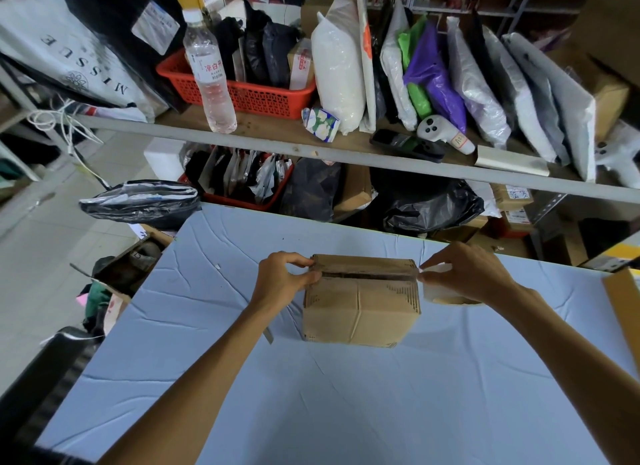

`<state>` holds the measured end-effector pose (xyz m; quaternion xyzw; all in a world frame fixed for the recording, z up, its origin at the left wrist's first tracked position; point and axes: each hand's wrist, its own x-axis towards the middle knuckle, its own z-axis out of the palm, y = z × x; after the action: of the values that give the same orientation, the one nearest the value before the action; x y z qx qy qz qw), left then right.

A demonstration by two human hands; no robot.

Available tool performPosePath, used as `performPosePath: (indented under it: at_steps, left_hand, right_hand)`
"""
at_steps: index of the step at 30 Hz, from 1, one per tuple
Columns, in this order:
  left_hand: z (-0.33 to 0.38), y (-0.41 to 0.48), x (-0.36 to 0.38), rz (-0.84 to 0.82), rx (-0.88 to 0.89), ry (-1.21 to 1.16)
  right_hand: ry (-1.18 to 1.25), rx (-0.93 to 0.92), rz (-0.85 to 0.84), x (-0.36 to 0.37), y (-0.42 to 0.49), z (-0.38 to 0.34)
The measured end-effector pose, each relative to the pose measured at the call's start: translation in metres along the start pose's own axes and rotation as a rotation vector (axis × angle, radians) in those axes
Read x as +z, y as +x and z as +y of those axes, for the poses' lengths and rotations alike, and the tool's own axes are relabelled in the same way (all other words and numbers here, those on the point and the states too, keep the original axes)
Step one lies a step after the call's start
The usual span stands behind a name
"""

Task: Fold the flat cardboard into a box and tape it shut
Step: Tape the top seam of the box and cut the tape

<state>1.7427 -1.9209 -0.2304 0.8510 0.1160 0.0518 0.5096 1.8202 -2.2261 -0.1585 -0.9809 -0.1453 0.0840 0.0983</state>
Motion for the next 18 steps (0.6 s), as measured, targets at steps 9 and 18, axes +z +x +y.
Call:
performPosePath:
  at_steps: [9, 18]
  left_hand:
    - [0.000, -0.003, -0.006, -0.148, 0.089, -0.081]
    - [0.007, -0.002, -0.011, -0.163, 0.030, -0.080]
  right_hand:
    - [-0.005, -0.079, -0.112, -0.009, -0.003, -0.001]
    - [0.012, -0.068, -0.014, -0.009, -0.008, 0.002]
